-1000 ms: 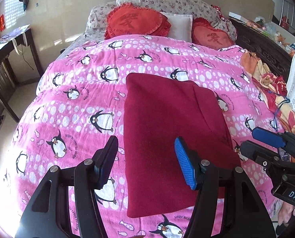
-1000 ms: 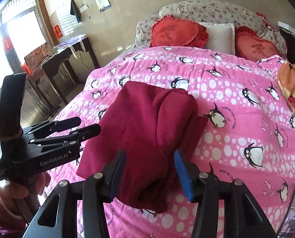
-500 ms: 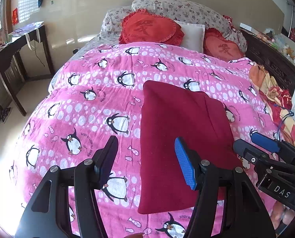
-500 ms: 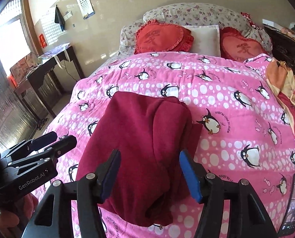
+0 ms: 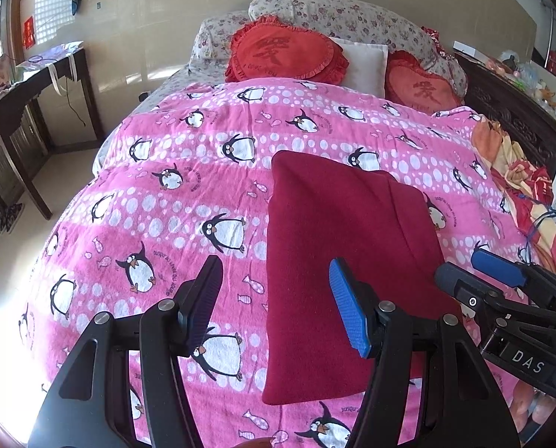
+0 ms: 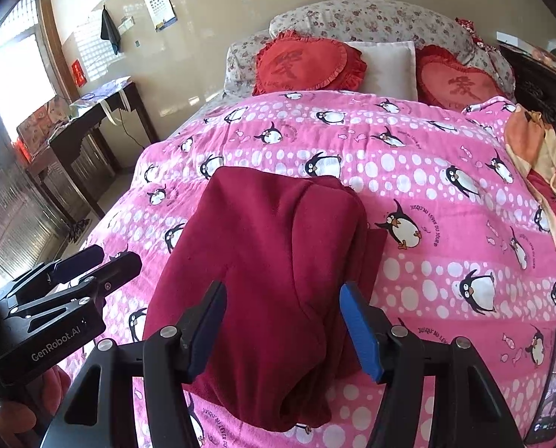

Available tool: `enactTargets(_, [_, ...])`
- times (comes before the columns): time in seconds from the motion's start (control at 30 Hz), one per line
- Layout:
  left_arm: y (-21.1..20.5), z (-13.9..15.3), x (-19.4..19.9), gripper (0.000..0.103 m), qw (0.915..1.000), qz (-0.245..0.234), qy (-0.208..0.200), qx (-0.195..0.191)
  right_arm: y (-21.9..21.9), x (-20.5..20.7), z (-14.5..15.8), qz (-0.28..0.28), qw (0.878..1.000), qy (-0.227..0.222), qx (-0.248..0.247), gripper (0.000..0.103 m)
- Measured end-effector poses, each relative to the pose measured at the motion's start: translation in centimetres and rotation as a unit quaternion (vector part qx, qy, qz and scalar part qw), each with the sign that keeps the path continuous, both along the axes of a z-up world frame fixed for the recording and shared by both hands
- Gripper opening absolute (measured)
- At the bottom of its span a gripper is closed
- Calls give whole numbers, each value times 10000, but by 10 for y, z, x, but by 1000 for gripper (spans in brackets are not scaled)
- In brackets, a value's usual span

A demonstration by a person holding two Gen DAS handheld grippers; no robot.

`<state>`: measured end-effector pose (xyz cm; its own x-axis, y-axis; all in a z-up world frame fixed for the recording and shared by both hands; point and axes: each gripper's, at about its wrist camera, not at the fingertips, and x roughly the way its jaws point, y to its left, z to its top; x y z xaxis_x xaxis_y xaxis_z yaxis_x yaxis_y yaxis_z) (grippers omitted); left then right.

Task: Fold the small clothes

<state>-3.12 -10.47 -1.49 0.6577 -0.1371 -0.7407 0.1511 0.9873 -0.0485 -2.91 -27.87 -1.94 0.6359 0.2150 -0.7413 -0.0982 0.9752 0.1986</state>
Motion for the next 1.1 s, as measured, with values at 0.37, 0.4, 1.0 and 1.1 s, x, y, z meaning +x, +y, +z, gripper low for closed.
enactTargets(0.37, [0, -7, 3, 59, 10000, -11, 67, -21, 4, 2, -7, 29, 9999, 99, -1, 62])
enactTargets(0.4, [0, -8, 3, 60, 10000, -8, 83, -26, 5, 2, -7, 36, 9999, 104, -4, 62])
enactTargets(1.0, [-3, -14, 4, 60, 9999, -27, 143, -6, 5, 4, -15, 55, 9996, 253, 83, 62])
enactTargets(1.1, [-3, -15, 4, 60, 9999, -23, 154, -11, 5, 4, -15, 71, 9996, 251, 67, 62])
